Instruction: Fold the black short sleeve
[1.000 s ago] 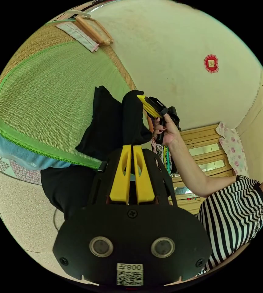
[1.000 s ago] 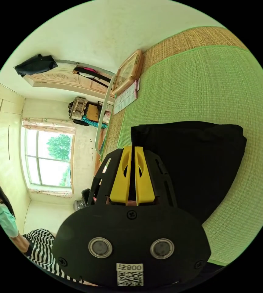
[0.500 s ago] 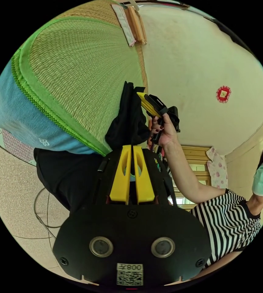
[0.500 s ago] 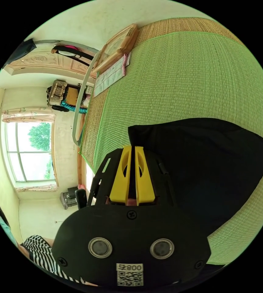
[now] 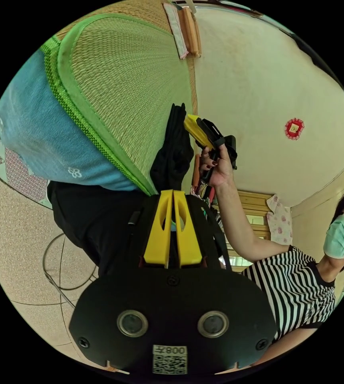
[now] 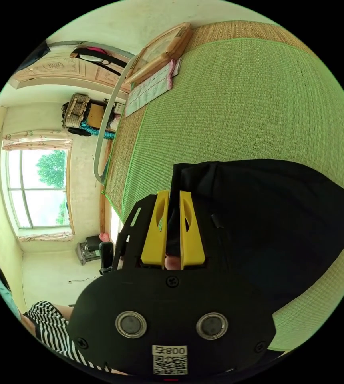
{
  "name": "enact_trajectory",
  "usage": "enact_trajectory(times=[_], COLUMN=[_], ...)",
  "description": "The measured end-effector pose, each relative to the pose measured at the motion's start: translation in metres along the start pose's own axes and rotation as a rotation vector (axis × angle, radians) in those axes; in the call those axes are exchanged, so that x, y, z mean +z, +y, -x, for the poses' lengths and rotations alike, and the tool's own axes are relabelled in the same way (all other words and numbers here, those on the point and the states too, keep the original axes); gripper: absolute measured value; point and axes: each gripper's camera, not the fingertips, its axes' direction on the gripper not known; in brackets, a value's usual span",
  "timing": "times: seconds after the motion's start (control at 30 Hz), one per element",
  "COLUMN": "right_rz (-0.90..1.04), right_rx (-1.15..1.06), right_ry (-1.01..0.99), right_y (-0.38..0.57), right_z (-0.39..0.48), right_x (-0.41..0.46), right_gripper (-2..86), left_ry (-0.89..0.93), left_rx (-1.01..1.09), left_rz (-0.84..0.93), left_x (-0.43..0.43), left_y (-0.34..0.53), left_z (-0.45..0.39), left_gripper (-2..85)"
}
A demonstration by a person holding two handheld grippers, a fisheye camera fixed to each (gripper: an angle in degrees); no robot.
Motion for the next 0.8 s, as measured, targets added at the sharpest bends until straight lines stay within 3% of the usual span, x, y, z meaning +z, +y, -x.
enact_trajectory(times=[0.3, 0.47, 0.8], right_rz=[-0.010, 0.051, 0.037], right_rx=[-0.025, 0.038, -0.114], right_ry=[0.038, 0.064, 0.096], right_y=[-0.011, -0.022, 0.045], right_z=[0.028, 0.020, 0.058], right_x=[-0.023, -0.014, -0.072], right_gripper=[2.6, 0.6, 1.4], left_ry=[-0.027, -0.241, -0.211], left_rx=[0.116, 0.152, 0.188], left_rz=[0.007, 0.056, 0.035], left_x=[-0.004, 0.013, 0.012], left_y=[-0.003, -0.024, -0.022], left_z=[-0.015, -0.019, -0.050], left_gripper=[0.2, 0.1, 0.1])
